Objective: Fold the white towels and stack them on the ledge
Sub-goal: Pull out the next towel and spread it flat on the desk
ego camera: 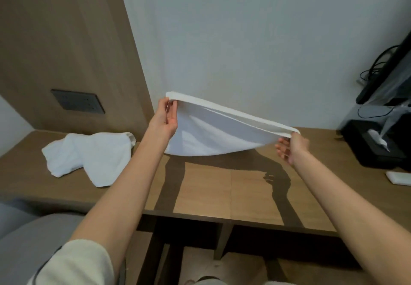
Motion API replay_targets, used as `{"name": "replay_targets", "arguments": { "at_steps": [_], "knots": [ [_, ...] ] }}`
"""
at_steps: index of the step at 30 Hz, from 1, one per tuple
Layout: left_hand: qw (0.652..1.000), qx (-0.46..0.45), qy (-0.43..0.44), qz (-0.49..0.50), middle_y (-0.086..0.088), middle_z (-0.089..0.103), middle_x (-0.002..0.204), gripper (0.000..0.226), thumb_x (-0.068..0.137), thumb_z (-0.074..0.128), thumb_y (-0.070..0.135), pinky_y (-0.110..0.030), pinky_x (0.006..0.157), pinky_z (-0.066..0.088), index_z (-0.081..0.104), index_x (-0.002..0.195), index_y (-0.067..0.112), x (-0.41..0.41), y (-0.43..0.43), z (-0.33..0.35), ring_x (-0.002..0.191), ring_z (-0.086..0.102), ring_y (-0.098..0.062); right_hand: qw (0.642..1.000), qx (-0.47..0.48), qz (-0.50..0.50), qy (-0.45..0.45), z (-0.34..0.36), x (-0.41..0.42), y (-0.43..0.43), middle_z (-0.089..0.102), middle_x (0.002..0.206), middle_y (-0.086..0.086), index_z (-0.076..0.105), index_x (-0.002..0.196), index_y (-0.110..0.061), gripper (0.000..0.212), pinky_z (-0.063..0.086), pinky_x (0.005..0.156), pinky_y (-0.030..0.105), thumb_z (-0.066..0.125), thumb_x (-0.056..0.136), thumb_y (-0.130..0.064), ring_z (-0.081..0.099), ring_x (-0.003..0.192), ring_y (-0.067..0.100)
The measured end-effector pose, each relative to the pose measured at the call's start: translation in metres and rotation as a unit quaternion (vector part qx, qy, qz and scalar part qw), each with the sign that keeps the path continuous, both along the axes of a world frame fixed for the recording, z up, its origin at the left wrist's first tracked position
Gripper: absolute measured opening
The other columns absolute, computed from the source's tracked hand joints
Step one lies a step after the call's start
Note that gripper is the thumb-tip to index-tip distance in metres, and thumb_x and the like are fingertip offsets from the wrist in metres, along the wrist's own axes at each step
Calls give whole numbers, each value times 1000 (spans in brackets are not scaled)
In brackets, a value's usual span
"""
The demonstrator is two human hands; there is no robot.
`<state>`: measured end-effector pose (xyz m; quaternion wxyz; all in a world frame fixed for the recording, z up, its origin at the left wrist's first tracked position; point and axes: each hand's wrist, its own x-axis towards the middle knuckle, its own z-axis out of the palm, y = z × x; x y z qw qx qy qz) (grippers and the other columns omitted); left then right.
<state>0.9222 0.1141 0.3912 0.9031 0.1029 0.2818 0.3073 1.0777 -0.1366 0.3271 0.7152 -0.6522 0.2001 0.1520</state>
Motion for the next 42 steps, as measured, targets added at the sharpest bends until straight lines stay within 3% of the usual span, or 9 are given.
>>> {"name": "replay_targets", "arguments": {
  "at_steps": [6, 12, 19, 23, 27, 28, 30, 32, 42],
  "knots": [
    [995, 60, -52, 66, -2, 67, 64, 14, 90, 60, 5, -16, 72, 54, 61, 77, 2, 2, -19, 65, 77, 64, -7, 951, 235, -38, -197, 128, 21, 6, 61, 63, 5, 52, 81, -14, 22, 48, 45, 22, 36, 95, -6, 61, 46, 12],
    [987, 118, 17, 103, 4, 61, 72, 15, 93, 58, 7, -10, 87, 47, 60, 79, 11, -8, -51, 77, 86, 63, -7, 951, 247, -49, -177, 142, 9, -24, 57, 71, 7, 52, 76, -13, 20, 49, 46, 23, 42, 92, -8, 58, 54, 16],
    [976, 83, 104, 174, -3, 63, 83, 11, 77, 73, 2, -18, 68, 57, 63, 80, 4, -15, -89, 68, 77, 62, -10, 956, 182, -148, -175, 114, -8, -52, 39, 34, -3, 44, 57, -13, 25, 29, 35, 17, 49, 82, -16, 33, 29, 16],
    [972, 80, 100, 197, -1, 56, 86, 16, 81, 69, 3, -20, 81, 55, 57, 74, 11, -18, -89, 41, 78, 55, -8, 970, 183, -90, -131, 97, -4, -55, 60, 54, 7, 55, 67, -11, 20, 48, 50, 25, 48, 86, -13, 58, 42, 17],
    [974, 151, 156, 63, 3, 51, 84, 23, 102, 40, 26, 7, 88, 10, 44, 81, 35, -9, -76, 27, 96, 49, -16, 988, 140, 4, -62, 86, 19, -46, 59, 80, 5, 58, 105, -11, 17, 45, 84, 44, 47, 93, -12, 60, 81, 19],
    [977, 128, 152, 77, -3, 57, 93, 18, 101, 41, 26, -1, 99, -5, 53, 89, 30, -3, -66, 24, 102, 53, -21, 989, 135, 22, -50, 86, 27, -40, 59, 84, 6, 55, 116, -9, 25, 45, 90, 48, 47, 93, -10, 60, 88, 20],
    [990, 26, 54, 124, -9, 61, 120, 22, 97, 53, 16, -18, 111, 24, 60, 117, 9, 10, -50, 25, 114, 56, -25, 988, 142, 34, -52, 89, 36, -33, 59, 87, 8, 51, 120, -8, 27, 47, 96, 49, 47, 93, -7, 60, 91, 22],
    [992, -17, 46, 115, -10, 59, 128, 33, 92, 60, 7, -26, 95, 49, 58, 124, 3, 26, -36, 31, 115, 57, -22, 984, 165, 25, -58, 94, 49, -21, 59, 90, 10, 50, 116, -9, 24, 46, 97, 46, 47, 93, -4, 61, 84, 21],
    [997, 63, 9, 31, -4, 56, 135, 40, 92, 58, 4, -16, 99, 41, 53, 133, 4, 111, 17, 70, 122, 54, -14, 956, 236, -52, -169, 132, 118, 14, 50, 72, 11, 46, 73, -10, 26, 45, 81, 33, 44, 93, 6, 51, 63, 16]
  ]
}}
